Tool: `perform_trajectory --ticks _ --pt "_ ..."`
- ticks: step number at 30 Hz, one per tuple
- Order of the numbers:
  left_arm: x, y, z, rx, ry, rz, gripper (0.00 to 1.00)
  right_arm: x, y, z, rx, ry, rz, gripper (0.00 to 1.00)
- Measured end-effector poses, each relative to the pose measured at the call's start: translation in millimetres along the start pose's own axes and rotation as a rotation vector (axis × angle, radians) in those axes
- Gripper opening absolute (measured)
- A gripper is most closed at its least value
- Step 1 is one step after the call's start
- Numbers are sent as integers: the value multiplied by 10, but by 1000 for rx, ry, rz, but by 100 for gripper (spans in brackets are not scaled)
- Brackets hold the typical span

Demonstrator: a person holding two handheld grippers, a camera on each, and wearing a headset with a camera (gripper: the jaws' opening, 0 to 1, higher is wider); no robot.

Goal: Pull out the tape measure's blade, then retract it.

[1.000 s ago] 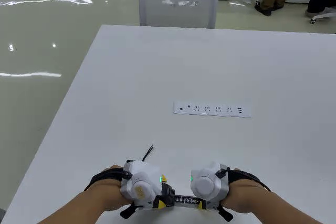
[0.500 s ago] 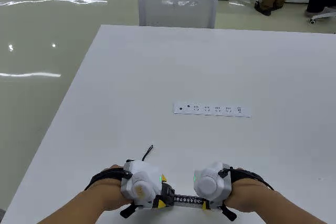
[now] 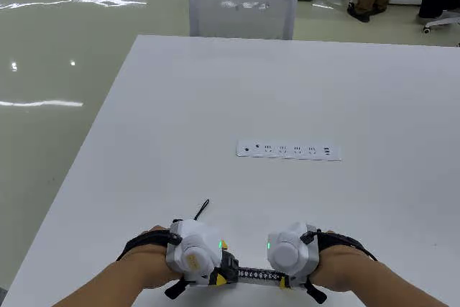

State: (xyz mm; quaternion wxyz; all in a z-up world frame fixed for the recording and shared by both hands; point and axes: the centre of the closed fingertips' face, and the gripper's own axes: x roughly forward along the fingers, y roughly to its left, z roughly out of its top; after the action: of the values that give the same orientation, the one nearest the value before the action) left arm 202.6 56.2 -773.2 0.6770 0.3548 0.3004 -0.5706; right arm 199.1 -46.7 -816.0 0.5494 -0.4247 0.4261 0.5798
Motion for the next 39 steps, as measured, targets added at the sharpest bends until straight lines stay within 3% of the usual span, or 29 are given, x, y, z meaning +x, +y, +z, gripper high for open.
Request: perform_trajectory --ticks 39 --pt "19 -8 -3 -9 19 6 30 -96 3 -362 28 43 -11 10"
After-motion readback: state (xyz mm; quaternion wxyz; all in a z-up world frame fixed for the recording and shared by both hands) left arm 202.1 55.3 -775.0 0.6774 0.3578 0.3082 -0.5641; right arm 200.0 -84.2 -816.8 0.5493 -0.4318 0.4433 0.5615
